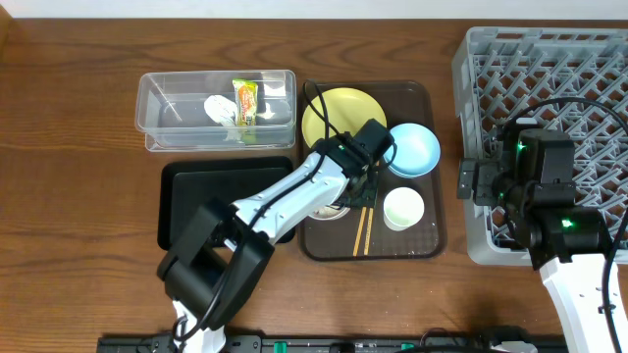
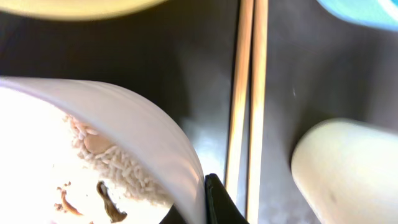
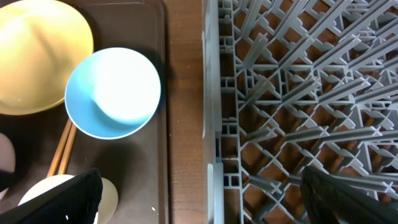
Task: Sort waste into correct bins and load items into the dishwasher rack
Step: 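Grasp the pink rice bowl with the left gripper and lift it, then tip the pink bowl over the black tray to pour out the rice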
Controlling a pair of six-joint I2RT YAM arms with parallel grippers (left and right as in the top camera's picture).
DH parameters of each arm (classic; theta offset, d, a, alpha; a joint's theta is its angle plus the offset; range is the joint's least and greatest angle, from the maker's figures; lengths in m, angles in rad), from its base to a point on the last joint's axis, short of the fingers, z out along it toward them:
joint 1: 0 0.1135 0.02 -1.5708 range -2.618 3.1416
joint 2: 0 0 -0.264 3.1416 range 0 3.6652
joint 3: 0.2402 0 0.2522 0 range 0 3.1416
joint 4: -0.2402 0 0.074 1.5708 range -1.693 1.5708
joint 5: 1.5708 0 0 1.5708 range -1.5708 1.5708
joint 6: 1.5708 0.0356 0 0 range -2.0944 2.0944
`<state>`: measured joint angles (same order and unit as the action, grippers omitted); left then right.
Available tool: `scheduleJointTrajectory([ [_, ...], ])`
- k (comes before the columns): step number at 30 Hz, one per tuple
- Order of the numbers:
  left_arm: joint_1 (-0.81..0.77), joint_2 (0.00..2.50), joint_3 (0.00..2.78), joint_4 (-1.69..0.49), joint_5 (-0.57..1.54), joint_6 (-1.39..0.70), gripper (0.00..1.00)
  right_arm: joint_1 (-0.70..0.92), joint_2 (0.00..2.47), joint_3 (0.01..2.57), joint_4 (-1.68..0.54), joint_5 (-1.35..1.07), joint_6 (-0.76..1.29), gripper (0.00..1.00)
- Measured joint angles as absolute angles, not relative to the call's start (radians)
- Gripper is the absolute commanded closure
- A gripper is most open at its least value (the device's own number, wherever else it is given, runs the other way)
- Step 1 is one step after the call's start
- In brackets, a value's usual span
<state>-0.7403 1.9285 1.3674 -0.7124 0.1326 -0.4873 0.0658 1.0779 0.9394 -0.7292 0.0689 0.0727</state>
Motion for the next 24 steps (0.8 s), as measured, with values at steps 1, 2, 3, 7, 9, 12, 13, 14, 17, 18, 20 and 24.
scheduleJointTrajectory([
  [1, -0.739, 1.915, 1.367, -0.732, 0.135, -0.472, 0.94, 0.066, 1.078, 0.939, -0.729, 0.069, 0.073, 0.01],
  [2, -0.737, 1.898, 1.367, -0.751, 0.139, -0.461, 0.94, 0.066, 1.078, 0.94, -0.729, 0.069, 0.073, 0.01],
  [3, -0.732, 1.875, 1.367, -0.768, 0.143, -0.445, 0.94, 0.066, 1.078, 0.94, -0.729, 0.069, 0.073, 0.01],
  [7, -0.677, 1.759, 1.367, -0.835, 0.152, -0.41, 0.94, 0.066, 1.078, 0.94, -0.729, 0.069, 0.073, 0.01],
  [9, -0.632, 1.71, 1.367, -0.857, 0.17, -0.391, 0.94, 0.066, 1.078, 0.94, -0.729, 0.069, 0.073, 0.01],
  [12, -0.548, 1.67, 1.367, -0.871, 0.247, -0.357, 0.94, 0.066, 1.078, 0.94, -0.73, 0.069, 0.073, 0.01],
  [13, -0.515, 1.667, 1.367, -0.874, 0.289, -0.342, 0.94, 0.066, 1.078, 0.94, -0.73, 0.069, 0.073, 0.01],
  [14, -0.484, 1.666, 1.367, -0.875, 0.333, -0.327, 0.94, 0.066, 1.078, 0.94, -0.73, 0.069, 0.073, 0.01],
  [17, -0.373, 1.668, 1.353, -0.872, 0.482, -0.266, 0.94, 0.066, 1.078, 0.94, -0.733, 0.069, 0.073, 0.01],
  [18, -0.326, 1.668, 1.34, -0.872, 0.55, -0.235, 0.94, 0.066, 1.078, 0.94, -0.734, 0.069, 0.073, 0.01],
  [20, -0.245, 1.668, 1.306, -0.871, 0.65, -0.188, 0.94, 0.066, 1.078, 0.94, -0.735, 0.069, 0.073, 0.01],
  [24, -0.081, 1.668, 1.218, -0.875, 0.848, -0.094, 0.94, 0.066, 1.078, 0.94, -0.735, 0.069, 0.073, 0.01],
])
